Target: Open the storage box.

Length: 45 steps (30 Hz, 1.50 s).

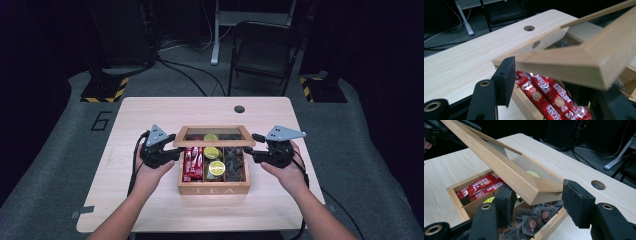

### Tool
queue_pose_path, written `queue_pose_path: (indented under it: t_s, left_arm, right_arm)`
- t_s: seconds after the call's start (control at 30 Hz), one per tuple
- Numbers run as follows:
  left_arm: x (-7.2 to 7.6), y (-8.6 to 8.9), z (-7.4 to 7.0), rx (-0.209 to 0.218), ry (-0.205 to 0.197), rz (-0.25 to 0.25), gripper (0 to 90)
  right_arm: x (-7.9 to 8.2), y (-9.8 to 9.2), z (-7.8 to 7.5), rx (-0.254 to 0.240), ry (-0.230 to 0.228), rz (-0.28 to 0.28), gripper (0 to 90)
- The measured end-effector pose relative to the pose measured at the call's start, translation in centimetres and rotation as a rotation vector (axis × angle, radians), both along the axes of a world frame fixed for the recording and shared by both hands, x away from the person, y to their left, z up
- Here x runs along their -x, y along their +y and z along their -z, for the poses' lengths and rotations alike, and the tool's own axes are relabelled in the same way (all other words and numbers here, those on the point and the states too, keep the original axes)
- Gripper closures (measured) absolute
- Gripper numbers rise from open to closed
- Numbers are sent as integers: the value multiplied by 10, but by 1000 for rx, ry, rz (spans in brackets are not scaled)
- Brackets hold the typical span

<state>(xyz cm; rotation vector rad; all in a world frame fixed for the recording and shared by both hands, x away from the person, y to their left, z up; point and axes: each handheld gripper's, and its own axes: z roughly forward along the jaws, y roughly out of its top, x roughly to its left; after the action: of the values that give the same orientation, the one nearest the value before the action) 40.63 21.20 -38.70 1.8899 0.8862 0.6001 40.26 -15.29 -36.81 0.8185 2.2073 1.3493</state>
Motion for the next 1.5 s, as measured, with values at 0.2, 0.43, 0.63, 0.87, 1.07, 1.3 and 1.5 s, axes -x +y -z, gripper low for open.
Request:
queue_pose_path:
  t_s: [0.2, 0.43, 0.63, 0.87, 1.07, 1.3, 1.5]
  left_arm:
    - [-2, -3, -7, -34, -16, 8, 503]
    - [-9, -3, -14, -15, -23, -7, 515]
    - [-15, -3, -19, -2, -26, -17, 528]
    - [-20, -2, -24, 3, -20, -31, 549]
    - [-24, -2, -25, 26, -25, -48, 563]
    - [-28, -3, -29, 18, -23, -58, 578]
    - [-35, -2, -31, 31, -22, -66, 587]
  right_arm:
    - [-6, -1, -3, -22, 10, -11, 446]
    - [-14, -1, -8, -30, 19, 8, 448]
    - [-22, -1, -9, -15, 28, 17, 445]
    - [-32, -1, -8, -1, 23, 25, 445]
    - [-42, 1, -4, 10, 28, 39, 451]
    - [-55, 5, 4, 37, 26, 56, 466]
    - [-69, 7, 11, 41, 30, 78, 515]
